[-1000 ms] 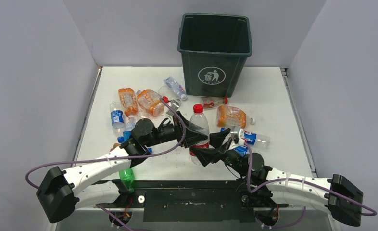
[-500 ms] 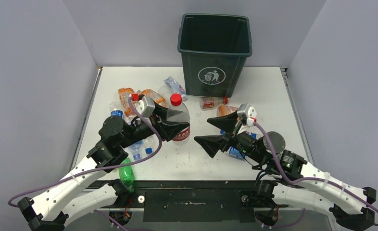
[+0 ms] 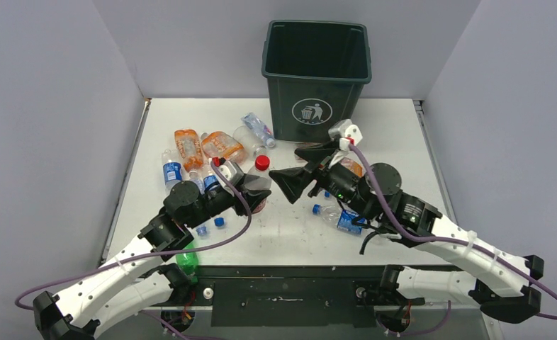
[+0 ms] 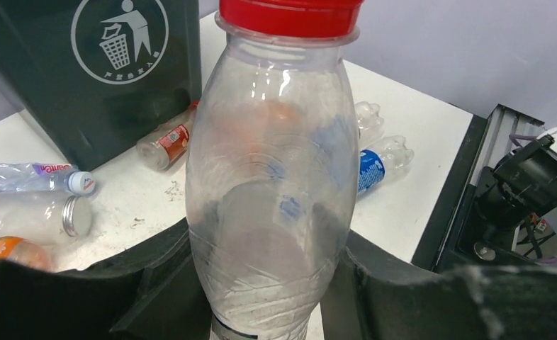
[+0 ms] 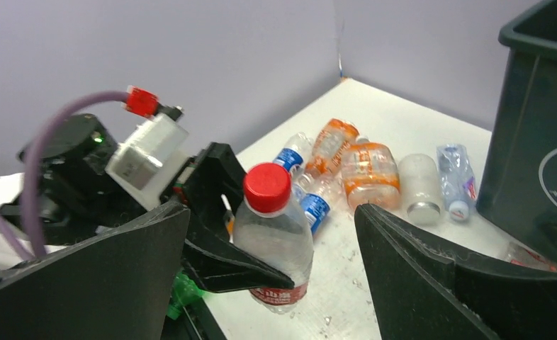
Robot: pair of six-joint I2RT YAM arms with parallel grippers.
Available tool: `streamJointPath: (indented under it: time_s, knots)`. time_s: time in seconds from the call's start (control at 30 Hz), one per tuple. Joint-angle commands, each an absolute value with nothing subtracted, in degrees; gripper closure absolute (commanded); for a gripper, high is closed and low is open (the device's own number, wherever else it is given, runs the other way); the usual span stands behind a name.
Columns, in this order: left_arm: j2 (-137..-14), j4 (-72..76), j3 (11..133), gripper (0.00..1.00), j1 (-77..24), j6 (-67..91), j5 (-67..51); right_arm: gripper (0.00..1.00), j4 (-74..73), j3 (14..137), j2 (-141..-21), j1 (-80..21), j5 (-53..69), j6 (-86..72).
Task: Put the plastic bottles in the bin
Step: Place the plastic bottle in the trash bin.
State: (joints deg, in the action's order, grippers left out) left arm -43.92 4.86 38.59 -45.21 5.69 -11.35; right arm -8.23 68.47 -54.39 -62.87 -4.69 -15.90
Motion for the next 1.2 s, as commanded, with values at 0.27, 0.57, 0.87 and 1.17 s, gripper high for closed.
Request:
streamJointPath:
  time_s: [0.27,0.57,0.87,1.17]
  knots:
    - [-41.7,11.6,38.3,0.69,-44.7,9.0,-11.2,0.07,2.0,66.3,-60.8,-62.8,-10.3,-18.9]
    - [-40.5,12.2,37.3,0.69,-45.0,8.4,-10.6,0.03,5.6,64.6,-62.1,-62.7,-9.3,-19.9]
    - [-40.7,11.5,37.4,0.69,-45.5,7.8,-10.2,0.13,5.8,67.0,-66.6,-62.8,-4.5,-20.6]
    - [-40.8,11.2,37.3,0.69,-46.2,7.1,-10.2,0.31,6.6,66.5,-67.3,-62.7,-6.0,-20.9]
